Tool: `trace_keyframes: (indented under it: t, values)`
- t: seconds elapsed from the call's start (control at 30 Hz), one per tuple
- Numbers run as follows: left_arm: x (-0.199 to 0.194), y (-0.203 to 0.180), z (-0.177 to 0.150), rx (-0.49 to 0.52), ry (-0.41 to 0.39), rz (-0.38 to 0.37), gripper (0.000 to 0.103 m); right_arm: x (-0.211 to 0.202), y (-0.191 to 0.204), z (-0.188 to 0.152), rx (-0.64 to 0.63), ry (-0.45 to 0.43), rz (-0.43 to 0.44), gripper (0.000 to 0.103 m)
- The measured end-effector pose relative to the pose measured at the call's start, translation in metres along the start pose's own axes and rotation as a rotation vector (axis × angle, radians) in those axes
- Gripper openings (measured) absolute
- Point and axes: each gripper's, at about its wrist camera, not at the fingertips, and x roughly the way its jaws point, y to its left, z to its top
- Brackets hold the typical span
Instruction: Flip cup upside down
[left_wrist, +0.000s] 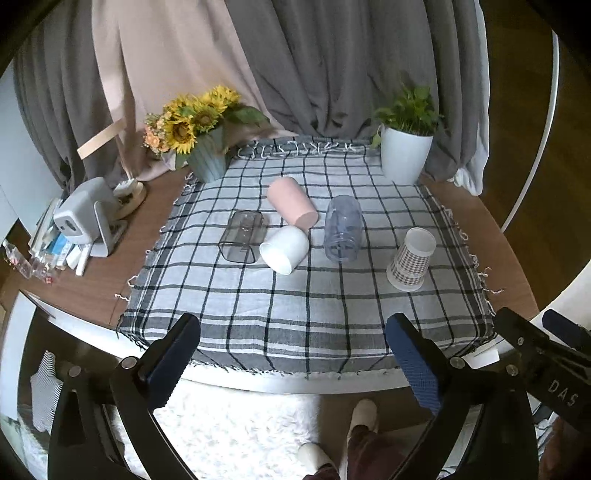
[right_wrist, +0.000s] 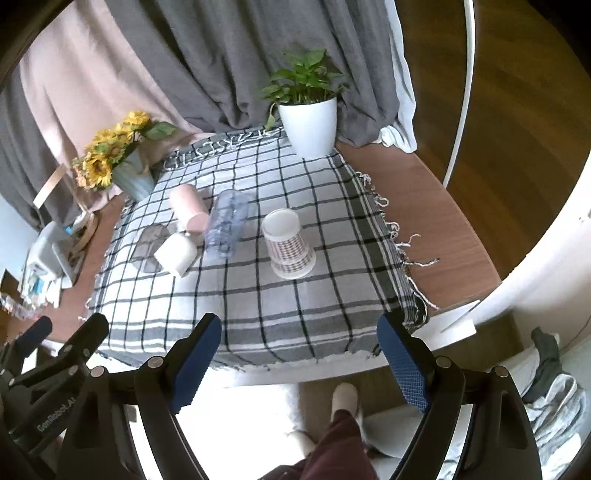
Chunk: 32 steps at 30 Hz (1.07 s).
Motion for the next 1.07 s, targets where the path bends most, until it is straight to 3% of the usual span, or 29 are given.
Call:
trace_keyframes:
  t: [0.4,1.07]
  values:
    - [-0.023,0.008,-0.01,-0.012,-0.047,-0.023,0.102,-0.019,0.011,-0.017,-0.021,-0.016,0.005,0.086]
    - [-0.025,0.011,-0.007,-0.023,-0.044,-0.031,0.102,-0.022,0.013,-0.018,-0.033,-0.014,0.012,0.086]
